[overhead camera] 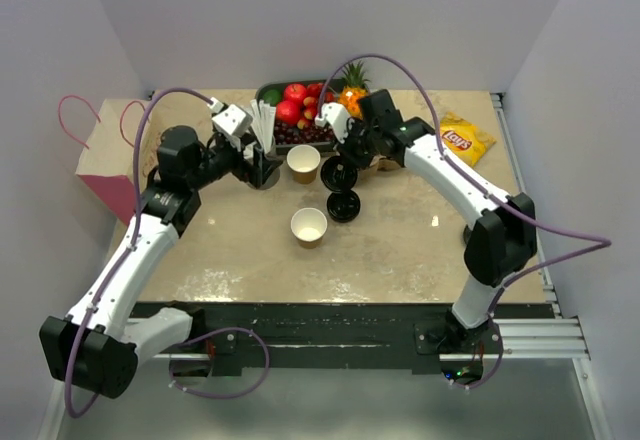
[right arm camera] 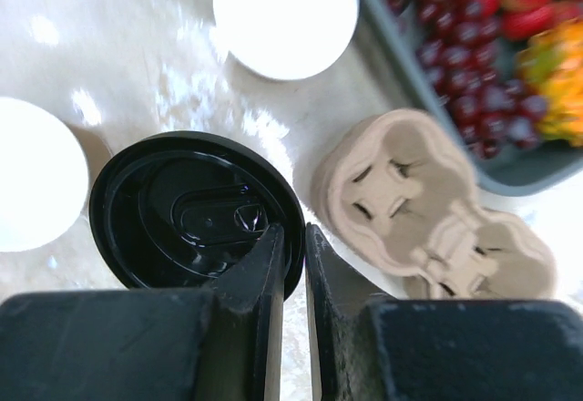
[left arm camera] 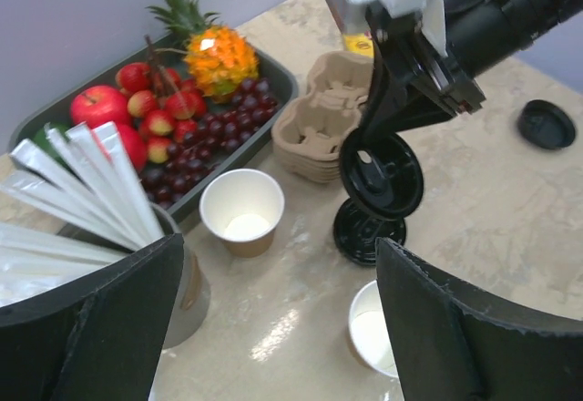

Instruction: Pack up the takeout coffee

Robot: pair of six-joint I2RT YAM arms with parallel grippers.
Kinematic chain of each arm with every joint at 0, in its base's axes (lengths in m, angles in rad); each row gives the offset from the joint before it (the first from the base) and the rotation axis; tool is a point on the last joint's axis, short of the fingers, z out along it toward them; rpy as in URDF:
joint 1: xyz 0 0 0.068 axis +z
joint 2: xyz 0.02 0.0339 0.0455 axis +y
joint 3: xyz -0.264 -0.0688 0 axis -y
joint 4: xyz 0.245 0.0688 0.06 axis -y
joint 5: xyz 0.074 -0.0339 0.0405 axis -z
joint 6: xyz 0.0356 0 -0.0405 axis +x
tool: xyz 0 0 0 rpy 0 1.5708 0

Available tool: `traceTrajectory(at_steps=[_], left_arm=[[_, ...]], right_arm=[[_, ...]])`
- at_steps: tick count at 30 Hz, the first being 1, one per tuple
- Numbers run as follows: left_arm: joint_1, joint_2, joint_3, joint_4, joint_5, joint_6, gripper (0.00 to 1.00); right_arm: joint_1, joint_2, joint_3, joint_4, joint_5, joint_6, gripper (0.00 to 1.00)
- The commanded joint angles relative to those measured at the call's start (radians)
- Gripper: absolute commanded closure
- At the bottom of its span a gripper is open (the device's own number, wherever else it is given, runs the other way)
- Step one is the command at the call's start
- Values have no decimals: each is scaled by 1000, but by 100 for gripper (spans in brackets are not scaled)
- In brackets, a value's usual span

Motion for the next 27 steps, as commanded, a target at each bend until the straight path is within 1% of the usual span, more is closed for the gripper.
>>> traceTrajectory(at_steps=[1, 3, 5, 6, 7, 8, 9, 10, 11, 12, 17, 20, 21, 22, 24, 25, 27], left_arm=[[-42, -30, -27, 81, 92, -119, 11], [-53, -10, -25, 70, 109, -163, 13], [-64, 7, -43, 81, 132, -196, 12], [-67, 15, -48, 95, 140, -209, 11], [-74, 22, -48, 98, 144, -208, 11], [-78, 47, -35, 98, 146, -203, 5], [-79, 59, -25, 96, 144, -202, 5], [-79, 73, -13, 96, 147, -202, 4], [-82, 97, 5, 96, 167, -200, 4], [-87, 108, 13, 98, 169, -194, 4], [-133, 186, 76, 98, 144, -209, 3], [-151, 217, 96, 98, 161, -213, 4], [-156, 223, 97, 136, 164, -217, 4], [-160, 235, 96, 139, 158, -222, 4], [-163, 248, 101, 141, 132, -237, 5], [-165, 255, 110, 142, 97, -246, 5], [-165, 266, 122, 144, 87, -251, 10]], right_arm=[[11, -128, -38, 146, 20, 119, 100], [14, -194, -101, 192, 23, 128, 100], [14, -245, -167, 299, 22, 122, 100], [16, -307, -251, 351, 22, 123, 100], [20, -332, -291, 461, 26, 131, 100], [23, -361, -333, 518, 48, 145, 100], [25, -401, -401, 572, 59, 172, 100], [32, -415, -429, 650, 65, 180, 100], [36, -424, -452, 685, 75, 185, 100], [40, -431, -482, 707, 74, 186, 100], [69, -434, -491, 772, 49, 189, 100], [88, -405, -480, 775, 80, 191, 100], [89, -400, -476, 775, 83, 197, 100], [91, -397, -474, 773, 83, 202, 100], [92, -391, -467, 767, 83, 206, 100], [98, -388, -462, 755, 85, 206, 100], [102, -386, -457, 743, 82, 205, 100]])
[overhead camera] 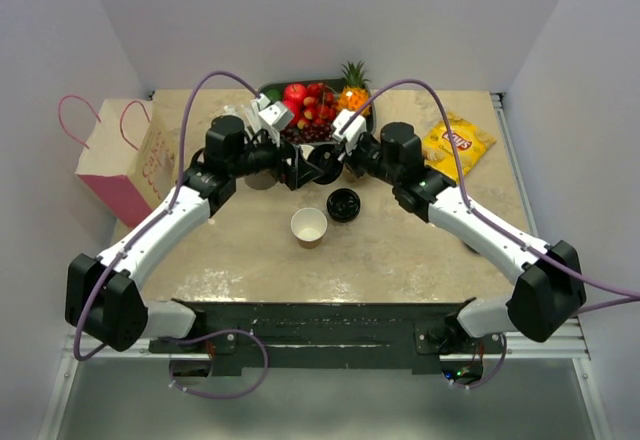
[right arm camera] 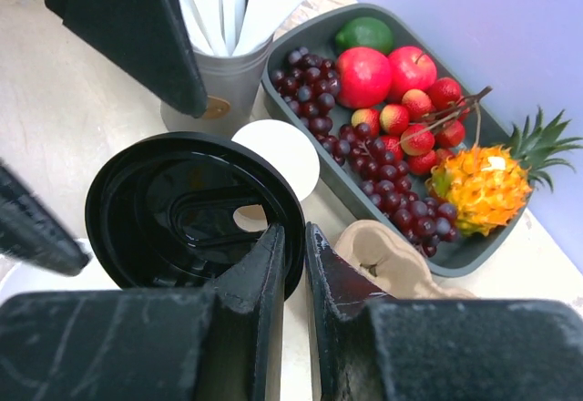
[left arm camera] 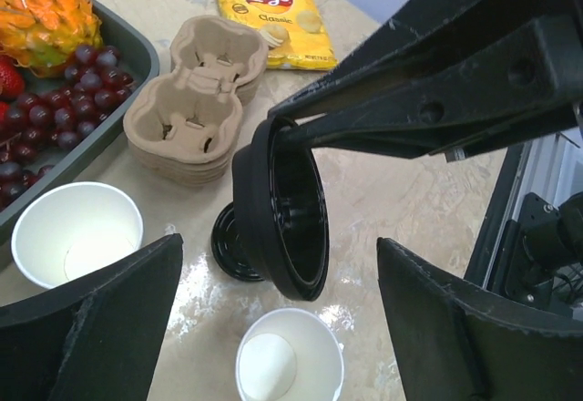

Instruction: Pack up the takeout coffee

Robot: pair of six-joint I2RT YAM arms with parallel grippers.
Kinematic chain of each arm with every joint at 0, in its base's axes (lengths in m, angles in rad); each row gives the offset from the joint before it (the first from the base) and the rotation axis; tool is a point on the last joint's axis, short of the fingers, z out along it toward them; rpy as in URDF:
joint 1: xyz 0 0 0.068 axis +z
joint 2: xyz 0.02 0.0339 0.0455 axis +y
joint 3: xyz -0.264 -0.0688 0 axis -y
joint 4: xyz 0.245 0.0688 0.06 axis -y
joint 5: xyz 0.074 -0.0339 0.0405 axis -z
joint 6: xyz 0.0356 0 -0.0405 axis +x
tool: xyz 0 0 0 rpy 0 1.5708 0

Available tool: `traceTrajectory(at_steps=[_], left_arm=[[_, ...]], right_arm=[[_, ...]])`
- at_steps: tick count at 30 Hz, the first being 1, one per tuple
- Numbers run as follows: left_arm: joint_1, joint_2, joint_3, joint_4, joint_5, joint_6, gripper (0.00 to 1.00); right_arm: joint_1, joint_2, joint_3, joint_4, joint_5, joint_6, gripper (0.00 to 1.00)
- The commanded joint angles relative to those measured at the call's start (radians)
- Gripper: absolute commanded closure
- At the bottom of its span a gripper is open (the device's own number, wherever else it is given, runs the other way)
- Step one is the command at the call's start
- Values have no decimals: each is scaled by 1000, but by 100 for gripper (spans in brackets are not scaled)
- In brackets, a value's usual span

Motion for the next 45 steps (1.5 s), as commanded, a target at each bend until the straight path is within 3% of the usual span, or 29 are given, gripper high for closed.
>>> traceTrajectory(at_steps=[1, 5, 9, 12, 13, 18, 20, 25, 28, 31, 35, 39, 45], left_arm=[[-4, 32, 66, 48, -35, -40, 13], [-4, 46, 69, 65, -16, -46, 33], [-4, 39, 59, 56, -13, -40, 44], [-4, 29, 54, 47, -16, -34, 63], [-4, 28, 53, 45, -25, -34, 74], [-4, 25, 51, 36, -36, -29, 100], [-4, 23, 53, 33, -39, -25, 100], [-4, -12, 53, -59, -44, 81, 100], [-4, -67, 5, -143, -77, 227, 100], [-6, -136, -62, -174, -130, 337, 100], [-38, -199, -119, -162, -208, 455, 100], [-175, -236, -194, -104, -394, 610, 100], [-317, -265, -320, 117, -640, 817, 100]], right_arm=[[11, 1, 36, 27, 18, 21, 100], [16, -12, 29, 29, 20, 27, 100], [22, -19, 26, 32, 28, 30, 100], [25, -19, 32, 32, 28, 27, 100], [26, -16, 33, 30, 26, 24, 100], [34, -9, 43, 12, 23, 10, 100], [36, -6, 43, 9, 21, 10, 100], [27, -3, 100, -118, 2, 58, 57], [-32, -57, 131, -192, -185, 122, 41], [-81, -106, 138, -212, -244, 192, 33], [-113, -82, 160, -255, -230, 229, 32], [-124, -22, 143, -241, -184, 268, 32], [-122, 66, 166, -250, -85, 268, 32]])
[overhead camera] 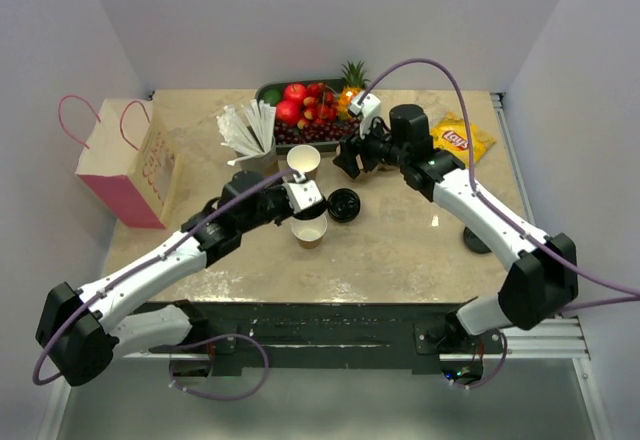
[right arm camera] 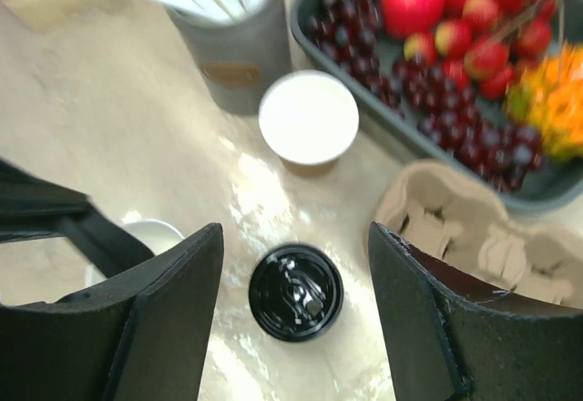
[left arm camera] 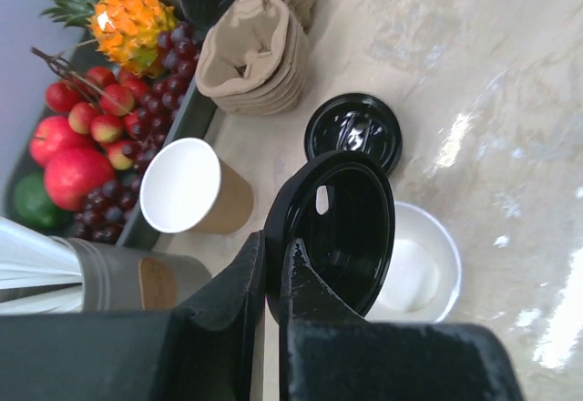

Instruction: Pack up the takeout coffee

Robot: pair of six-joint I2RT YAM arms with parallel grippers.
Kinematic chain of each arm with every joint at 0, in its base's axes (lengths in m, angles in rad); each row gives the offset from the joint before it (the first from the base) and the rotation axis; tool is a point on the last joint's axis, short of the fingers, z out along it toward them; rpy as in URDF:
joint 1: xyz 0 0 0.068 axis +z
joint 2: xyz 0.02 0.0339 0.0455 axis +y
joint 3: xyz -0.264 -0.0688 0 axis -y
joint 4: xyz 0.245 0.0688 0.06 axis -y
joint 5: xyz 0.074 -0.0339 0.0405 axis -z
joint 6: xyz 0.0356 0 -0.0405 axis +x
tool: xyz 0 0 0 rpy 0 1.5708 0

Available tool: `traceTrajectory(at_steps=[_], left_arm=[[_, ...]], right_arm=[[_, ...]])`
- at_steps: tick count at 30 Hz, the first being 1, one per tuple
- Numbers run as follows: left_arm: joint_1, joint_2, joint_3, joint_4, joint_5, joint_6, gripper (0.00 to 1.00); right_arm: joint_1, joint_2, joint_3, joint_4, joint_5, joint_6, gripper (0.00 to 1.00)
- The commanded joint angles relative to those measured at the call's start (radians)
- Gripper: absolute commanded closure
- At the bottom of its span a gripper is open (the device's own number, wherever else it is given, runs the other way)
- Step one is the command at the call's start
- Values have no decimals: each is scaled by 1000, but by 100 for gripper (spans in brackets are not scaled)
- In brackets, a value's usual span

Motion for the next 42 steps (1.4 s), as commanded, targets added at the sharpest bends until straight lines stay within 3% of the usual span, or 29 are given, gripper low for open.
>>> traceTrajectory(at_steps=[1, 17, 42], left_arm=[[-71, -48, -91, 235, -220, 239, 100], [-224, -75, -271, 374, -303, 377, 98], [-261, -8, -303, 418, -317, 408, 93]], right_arm=[[-5, 26, 30, -19, 77, 15, 32], [-3, -14, -57, -3, 114, -3, 32], [-3, 5, -83, 3, 53, 10, 33]])
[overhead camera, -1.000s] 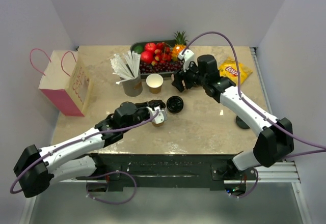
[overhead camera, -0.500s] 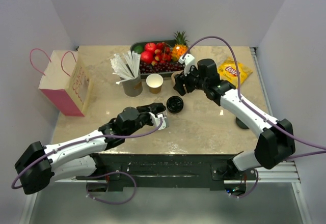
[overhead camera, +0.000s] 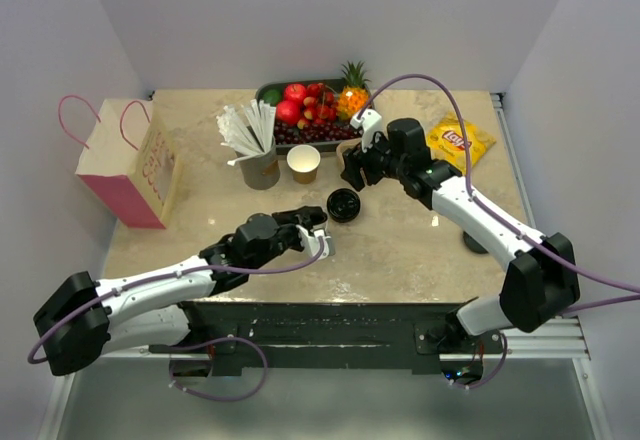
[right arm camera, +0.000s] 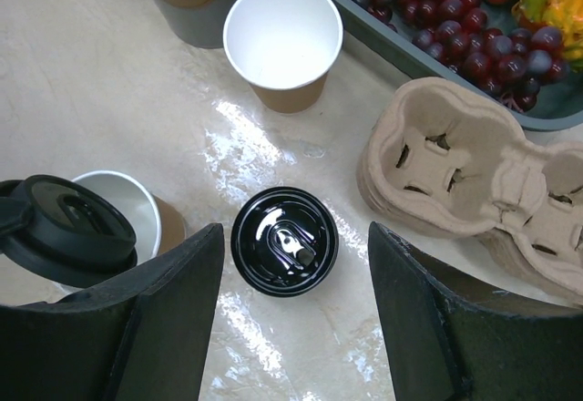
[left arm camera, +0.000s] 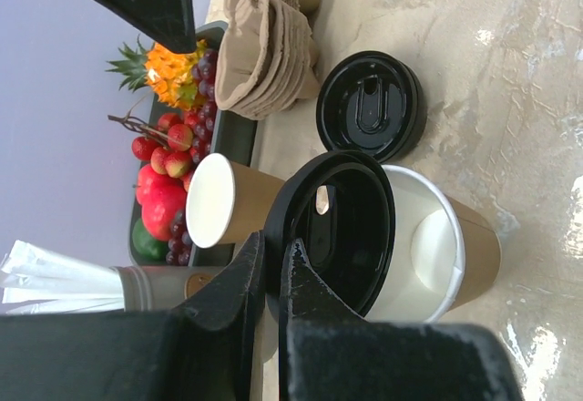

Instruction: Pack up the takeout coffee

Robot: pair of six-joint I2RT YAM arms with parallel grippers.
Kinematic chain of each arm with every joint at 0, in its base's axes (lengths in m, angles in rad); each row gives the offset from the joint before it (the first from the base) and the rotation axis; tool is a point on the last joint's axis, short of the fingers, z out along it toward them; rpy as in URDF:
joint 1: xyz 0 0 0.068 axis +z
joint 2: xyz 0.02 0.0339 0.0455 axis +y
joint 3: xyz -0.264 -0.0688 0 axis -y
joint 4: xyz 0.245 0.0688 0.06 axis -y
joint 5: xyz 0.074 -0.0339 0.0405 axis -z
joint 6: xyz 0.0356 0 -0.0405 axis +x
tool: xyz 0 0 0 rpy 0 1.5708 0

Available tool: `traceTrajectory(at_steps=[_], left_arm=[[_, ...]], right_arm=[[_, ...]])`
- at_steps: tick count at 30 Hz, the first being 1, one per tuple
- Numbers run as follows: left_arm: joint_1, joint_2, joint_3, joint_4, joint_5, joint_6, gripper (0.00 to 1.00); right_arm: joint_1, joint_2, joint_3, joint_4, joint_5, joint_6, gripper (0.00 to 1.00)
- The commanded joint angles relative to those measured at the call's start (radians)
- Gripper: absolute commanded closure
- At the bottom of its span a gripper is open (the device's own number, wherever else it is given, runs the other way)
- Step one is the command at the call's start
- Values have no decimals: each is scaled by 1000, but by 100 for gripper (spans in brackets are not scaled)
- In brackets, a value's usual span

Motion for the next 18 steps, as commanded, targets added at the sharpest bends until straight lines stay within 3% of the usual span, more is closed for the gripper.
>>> traceTrajectory(at_steps=[1, 18], left_arm=[[-12, 9, 16, 33, -9, -1, 92], [-14, -37, 65, -129, 63, -115, 71]], right_arm=[[-2, -5, 33, 26, -40, 15, 33], [-2, 22, 39, 47, -57, 32, 33]])
